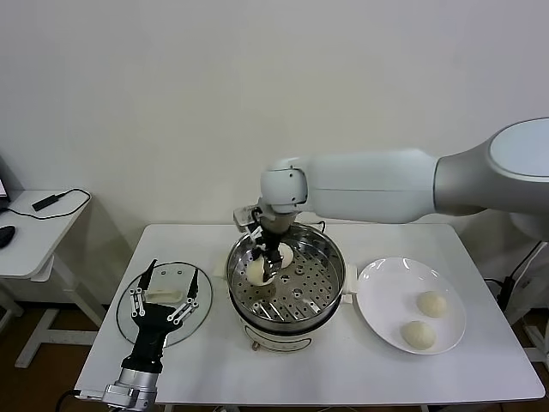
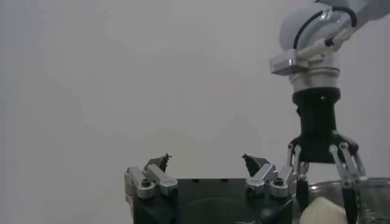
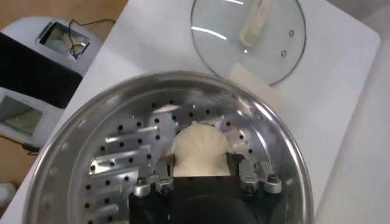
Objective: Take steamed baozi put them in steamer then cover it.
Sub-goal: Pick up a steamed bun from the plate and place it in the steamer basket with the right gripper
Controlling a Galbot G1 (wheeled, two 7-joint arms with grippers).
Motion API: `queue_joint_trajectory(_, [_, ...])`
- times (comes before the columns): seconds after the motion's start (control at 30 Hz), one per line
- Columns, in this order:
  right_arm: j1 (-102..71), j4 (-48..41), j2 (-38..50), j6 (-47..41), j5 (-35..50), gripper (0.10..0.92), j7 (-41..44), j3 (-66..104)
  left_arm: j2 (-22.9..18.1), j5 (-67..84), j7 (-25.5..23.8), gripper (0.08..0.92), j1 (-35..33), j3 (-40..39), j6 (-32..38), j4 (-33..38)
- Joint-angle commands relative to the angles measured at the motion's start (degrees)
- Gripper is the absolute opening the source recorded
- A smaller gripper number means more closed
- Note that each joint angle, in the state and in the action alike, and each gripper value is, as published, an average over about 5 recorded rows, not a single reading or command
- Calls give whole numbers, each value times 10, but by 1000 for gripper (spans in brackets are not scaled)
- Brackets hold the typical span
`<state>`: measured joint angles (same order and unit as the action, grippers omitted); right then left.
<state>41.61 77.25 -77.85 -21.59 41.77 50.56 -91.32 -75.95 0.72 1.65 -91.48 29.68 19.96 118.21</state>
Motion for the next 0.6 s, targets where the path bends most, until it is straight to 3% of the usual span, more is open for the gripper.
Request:
queue_joint_trajectory(0.03, [-21,-4,-22,-12,2,605,-26,-3,0,0,0,823,0,1,1,-1])
queue_joint_trajectory(0.23, [-30,-3,-16,-12,-2,627,-26,0,0,0,0,823,-1,3,1,-3])
queue_joint_trajectory(0.5, [-27,14,9,-11,-18,792,-20,18,-1,0,1,823,-2,6,0,-3])
queue_joint_trajectory(0.6, [-10,44,46,-7,-37,818,-8,31,-2,0,1,823,-2,6,-1,-4])
